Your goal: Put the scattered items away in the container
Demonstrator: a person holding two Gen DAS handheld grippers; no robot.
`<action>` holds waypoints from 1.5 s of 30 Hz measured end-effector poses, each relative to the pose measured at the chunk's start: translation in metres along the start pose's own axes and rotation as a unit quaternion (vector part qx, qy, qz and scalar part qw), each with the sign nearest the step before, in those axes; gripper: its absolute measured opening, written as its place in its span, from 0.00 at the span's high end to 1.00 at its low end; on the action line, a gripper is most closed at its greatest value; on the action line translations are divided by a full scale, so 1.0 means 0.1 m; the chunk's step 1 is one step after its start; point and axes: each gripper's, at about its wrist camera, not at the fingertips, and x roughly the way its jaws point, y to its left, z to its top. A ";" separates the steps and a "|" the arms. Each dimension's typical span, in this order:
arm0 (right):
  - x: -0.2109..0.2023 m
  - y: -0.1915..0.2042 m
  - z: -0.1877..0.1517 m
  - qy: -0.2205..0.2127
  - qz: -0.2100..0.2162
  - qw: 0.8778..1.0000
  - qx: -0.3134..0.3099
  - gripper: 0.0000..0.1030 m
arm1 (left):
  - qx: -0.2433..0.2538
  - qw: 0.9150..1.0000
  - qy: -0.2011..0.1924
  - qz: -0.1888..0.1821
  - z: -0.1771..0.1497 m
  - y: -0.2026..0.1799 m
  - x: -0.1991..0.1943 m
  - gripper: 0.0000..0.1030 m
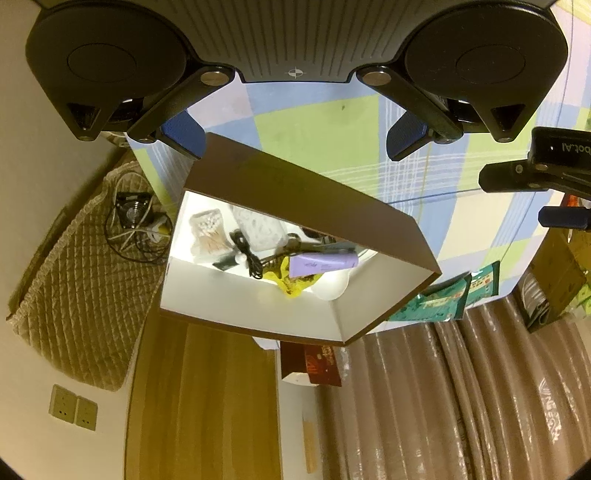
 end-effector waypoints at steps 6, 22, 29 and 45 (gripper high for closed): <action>0.04 0.08 -0.03 0.002 -0.004 1.000 -0.017 0.02 | 0.001 1.000 0.012 0.003 -0.07 0.03 0.03 0.05; 0.13 0.11 -0.12 0.021 -0.014 0.999 -0.021 0.02 | 0.011 0.999 0.031 -0.002 -0.17 0.03 0.12 0.05; 0.12 0.10 -0.13 0.022 -0.018 0.999 -0.020 0.02 | 0.015 0.999 0.030 -0.003 -0.17 0.01 0.13 0.05; 0.16 0.08 -0.21 0.036 -0.016 0.999 -0.021 0.02 | 0.016 0.999 0.039 -0.003 -0.25 -0.04 0.15 0.05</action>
